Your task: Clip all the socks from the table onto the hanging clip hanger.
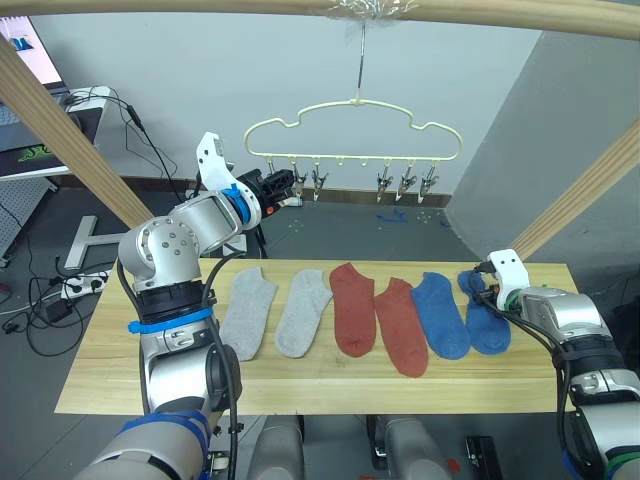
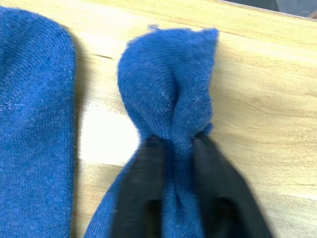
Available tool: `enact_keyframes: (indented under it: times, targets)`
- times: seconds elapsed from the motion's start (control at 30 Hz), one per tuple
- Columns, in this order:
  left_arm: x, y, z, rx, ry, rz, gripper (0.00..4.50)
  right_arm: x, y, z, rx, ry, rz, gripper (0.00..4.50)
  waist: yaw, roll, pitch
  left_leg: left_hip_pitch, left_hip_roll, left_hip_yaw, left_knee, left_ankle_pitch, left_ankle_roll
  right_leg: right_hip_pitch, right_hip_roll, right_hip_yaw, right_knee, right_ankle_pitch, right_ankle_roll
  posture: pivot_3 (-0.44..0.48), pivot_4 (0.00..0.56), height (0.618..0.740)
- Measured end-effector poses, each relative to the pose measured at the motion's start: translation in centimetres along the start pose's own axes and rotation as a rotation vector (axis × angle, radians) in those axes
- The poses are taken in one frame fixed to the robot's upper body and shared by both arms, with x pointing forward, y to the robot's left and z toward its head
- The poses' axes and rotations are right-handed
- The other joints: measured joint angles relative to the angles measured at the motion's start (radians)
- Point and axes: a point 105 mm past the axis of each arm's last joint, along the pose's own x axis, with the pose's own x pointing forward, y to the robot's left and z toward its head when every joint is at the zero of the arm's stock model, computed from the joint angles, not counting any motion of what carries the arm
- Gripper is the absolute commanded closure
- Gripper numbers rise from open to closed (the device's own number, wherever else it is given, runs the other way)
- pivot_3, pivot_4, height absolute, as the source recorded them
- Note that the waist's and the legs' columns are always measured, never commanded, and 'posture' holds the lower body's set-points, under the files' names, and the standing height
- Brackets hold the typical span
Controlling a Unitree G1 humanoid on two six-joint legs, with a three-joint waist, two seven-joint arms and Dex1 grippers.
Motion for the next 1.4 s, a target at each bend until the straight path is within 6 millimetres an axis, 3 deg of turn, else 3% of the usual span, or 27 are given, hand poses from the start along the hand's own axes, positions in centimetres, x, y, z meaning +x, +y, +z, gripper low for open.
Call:
enact_keyframes:
  times: [0.17,0.27,0.37,0.53,0.67,1.0,1.4]
  targets:
    - [-0.3,0.0,-0.1,-0.055,0.019,-0.033,4.22,-0.3,0.3,-0.2,-0.03,-0.001,-0.001,4.47,0.0,0.0,0.0,0.0,0.0,0.0,0.0,0.0,0.0,0.0,0.0,0.0,0.0,0.0,0.0,0.069,0.275,0.74]
    - [-0.4,0.1,0.0,-0.106,0.034,-0.059,4.22,-1.1,1.4,-0.2,-0.052,-0.002,0.04,4.47,-0.001,0.001,0.0,0.0,0.0,0.0,0.0,0.0,0.0,-0.001,0.0,0.0,0.0,0.0,0.0,0.055,0.279,0.74]
    - [-0.5,0.2,0.4,-0.136,0.042,-0.073,4.22,-3.0,3.3,1.8,-0.061,-0.061,0.104,4.47,-0.008,0.004,0.004,0.0,0.0,0.0,0.0,0.0,0.0,-0.001,0.0,0.001,0.001,0.0,0.0,0.044,0.283,0.74]
    - [-0.6,0.6,0.7,-0.191,0.063,-0.092,4.22,-7.6,9.3,6.8,-0.062,-0.231,0.307,4.47,-0.009,0.004,0.005,0.0,0.001,-0.001,-0.001,0.0,0.0,-0.001,0.001,-0.001,0.001,0.0,0.0,0.022,0.287,0.74]
    - [-0.7,0.8,1.0,-0.212,0.076,-0.096,4.22,-9.5,13.6,9.3,-0.048,-0.293,0.442,4.47,-0.009,0.004,0.006,0.0,0.0,-0.001,-0.001,0.0,0.0,-0.001,0.0,-0.001,0.001,0.0,0.0,0.014,0.299,0.74]
    - [-1.2,1.1,2.0,-0.218,0.115,-0.1,4.22,-10.4,21.0,12.6,-0.05,-0.34,0.625,4.47,-0.013,0.008,0.019,0.0,0.001,0.0,-0.002,0.0,0.0,-0.004,0.0,-0.001,0.005,0.0,0.0,0.015,0.327,0.74]
    - [-1.2,1.1,1.9,-0.205,0.139,-0.111,4.22,-10.8,26.6,14.6,-0.087,-0.368,0.758,4.47,-0.015,0.009,0.021,0.0,0.001,0.0,-0.002,0.0,0.0,-0.007,0.0,-0.001,0.009,0.0,0.0,0.034,0.316,0.74]
